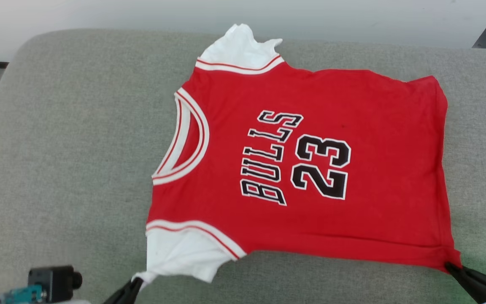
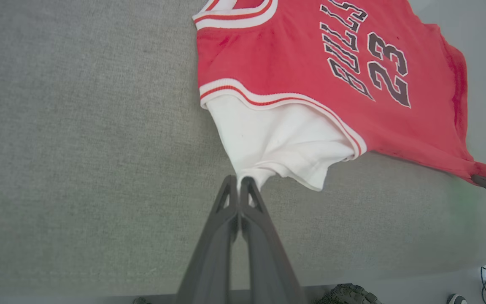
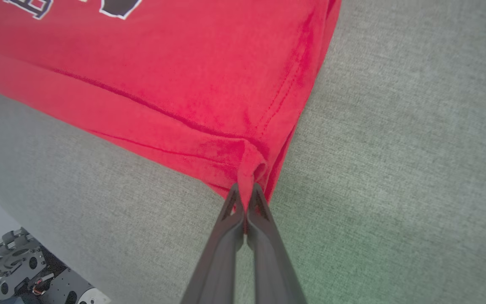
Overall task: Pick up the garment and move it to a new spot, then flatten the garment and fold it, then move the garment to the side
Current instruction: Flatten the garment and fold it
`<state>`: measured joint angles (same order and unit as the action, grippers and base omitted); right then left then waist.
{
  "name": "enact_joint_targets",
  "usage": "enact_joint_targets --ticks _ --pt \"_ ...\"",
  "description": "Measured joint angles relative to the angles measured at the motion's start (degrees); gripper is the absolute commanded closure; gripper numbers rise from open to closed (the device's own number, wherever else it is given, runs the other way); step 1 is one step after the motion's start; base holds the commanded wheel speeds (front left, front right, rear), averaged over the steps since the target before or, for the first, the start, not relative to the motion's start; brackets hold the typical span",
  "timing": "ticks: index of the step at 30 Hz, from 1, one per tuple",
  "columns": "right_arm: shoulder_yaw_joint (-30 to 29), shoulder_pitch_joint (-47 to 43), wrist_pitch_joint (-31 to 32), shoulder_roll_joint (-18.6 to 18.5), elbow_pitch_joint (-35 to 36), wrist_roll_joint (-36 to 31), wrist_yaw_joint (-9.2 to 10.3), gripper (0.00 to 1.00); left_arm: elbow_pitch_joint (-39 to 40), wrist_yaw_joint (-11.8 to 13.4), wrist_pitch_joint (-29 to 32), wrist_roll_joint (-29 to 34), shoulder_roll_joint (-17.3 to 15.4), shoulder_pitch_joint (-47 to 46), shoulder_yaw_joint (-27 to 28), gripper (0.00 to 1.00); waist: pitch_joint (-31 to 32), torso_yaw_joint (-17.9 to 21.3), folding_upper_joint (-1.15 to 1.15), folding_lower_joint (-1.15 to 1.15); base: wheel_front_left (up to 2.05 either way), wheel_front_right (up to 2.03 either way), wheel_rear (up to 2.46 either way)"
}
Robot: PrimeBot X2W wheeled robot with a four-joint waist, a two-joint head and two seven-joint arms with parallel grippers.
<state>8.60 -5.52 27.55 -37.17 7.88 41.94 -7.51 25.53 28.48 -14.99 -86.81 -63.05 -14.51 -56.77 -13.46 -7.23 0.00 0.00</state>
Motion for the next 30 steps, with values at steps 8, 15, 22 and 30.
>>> enact_joint_targets --ticks 8,15,22,30 --pt "-2.60 -2.17 4.09 1.70 4.08 -0.02 0.00 1.00 3.89 1.88 0.00 2.19 -1.04 6.02 4.37 1.00 -0.61 0.62 0.00 0.00 0.00 0.00 0.00" --pt "-4.04 3.58 5.91 3.76 6.53 -0.88 0.00 1.00 6.02 2.00 2.67 8.11 -7.16 -1.04 7.46 1.00 -1.15 2.45 0.00 0.00 0.00 0.00 0.00" --pt "-1.98 13.93 8.28 5.65 4.60 -3.67 0.00 1.00 1.11 -4.15 11.21 15.37 -8.70 -13.88 9.62 1.00 -2.72 4.84 0.00 0.00 0.00 0.00 0.00" --pt "3.23 25.82 7.66 7.38 -3.43 -5.69 0.00 1.00 -12.74 -12.73 19.08 19.44 -2.24 -25.70 9.34 1.00 -5.70 7.50 0.00 0.00 0.00 0.00 0.00"
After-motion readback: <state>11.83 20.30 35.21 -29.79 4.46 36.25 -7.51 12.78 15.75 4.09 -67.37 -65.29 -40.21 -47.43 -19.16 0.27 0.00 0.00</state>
